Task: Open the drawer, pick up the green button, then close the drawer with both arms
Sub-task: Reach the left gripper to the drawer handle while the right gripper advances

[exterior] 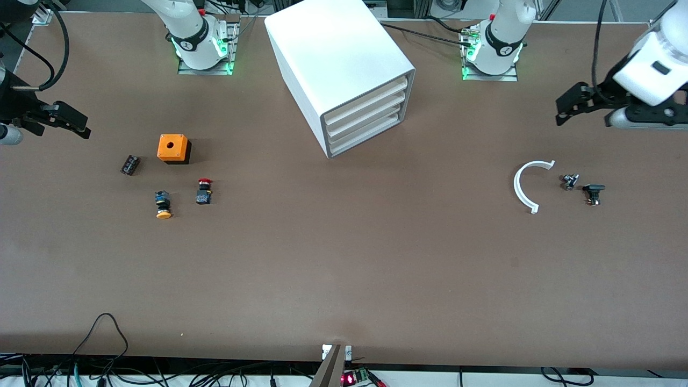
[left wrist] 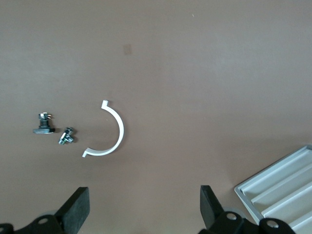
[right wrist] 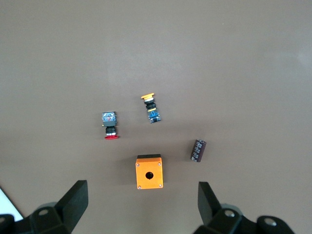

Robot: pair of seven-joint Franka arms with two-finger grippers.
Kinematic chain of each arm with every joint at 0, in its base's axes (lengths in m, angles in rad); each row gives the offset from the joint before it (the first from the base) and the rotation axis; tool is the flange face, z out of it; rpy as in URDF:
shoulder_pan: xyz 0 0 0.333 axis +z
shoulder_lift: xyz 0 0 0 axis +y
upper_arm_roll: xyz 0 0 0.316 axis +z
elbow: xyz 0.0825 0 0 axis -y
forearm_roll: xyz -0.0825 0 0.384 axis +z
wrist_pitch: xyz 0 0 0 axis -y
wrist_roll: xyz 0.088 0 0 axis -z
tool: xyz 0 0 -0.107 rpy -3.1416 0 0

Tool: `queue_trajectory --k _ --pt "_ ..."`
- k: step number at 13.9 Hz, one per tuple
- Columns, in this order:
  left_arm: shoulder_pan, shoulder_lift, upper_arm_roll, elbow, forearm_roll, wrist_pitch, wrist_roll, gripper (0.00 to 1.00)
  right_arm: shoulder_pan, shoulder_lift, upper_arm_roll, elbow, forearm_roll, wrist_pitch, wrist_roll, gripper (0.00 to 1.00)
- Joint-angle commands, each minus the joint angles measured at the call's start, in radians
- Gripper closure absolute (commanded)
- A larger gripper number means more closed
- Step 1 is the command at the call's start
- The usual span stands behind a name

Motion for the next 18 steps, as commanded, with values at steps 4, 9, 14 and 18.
queue_trajectory --k 4,9,14,18 --pt "0.008 0.143 -0.030 -0.071 -0.075 0.001 0.022 0.00 0.025 0.088 0.005 0.054 0.001 -0.003 0.005 0.00" --pt "0.016 0.177 -0.032 -0.306 -0.402 0.186 0.031 0.00 0.051 0.119 0.005 0.061 0.008 0.002 -0.002 0.00" --pt "0.016 0.334 -0.078 -0.374 -0.675 0.257 0.248 0.00 0.206 0.191 0.005 0.079 0.003 0.031 0.014 0.00" --pt "0.008 0.442 -0.078 -0.415 -0.839 0.257 0.502 0.00 0.286 0.243 0.005 0.085 0.006 0.094 0.000 0.00"
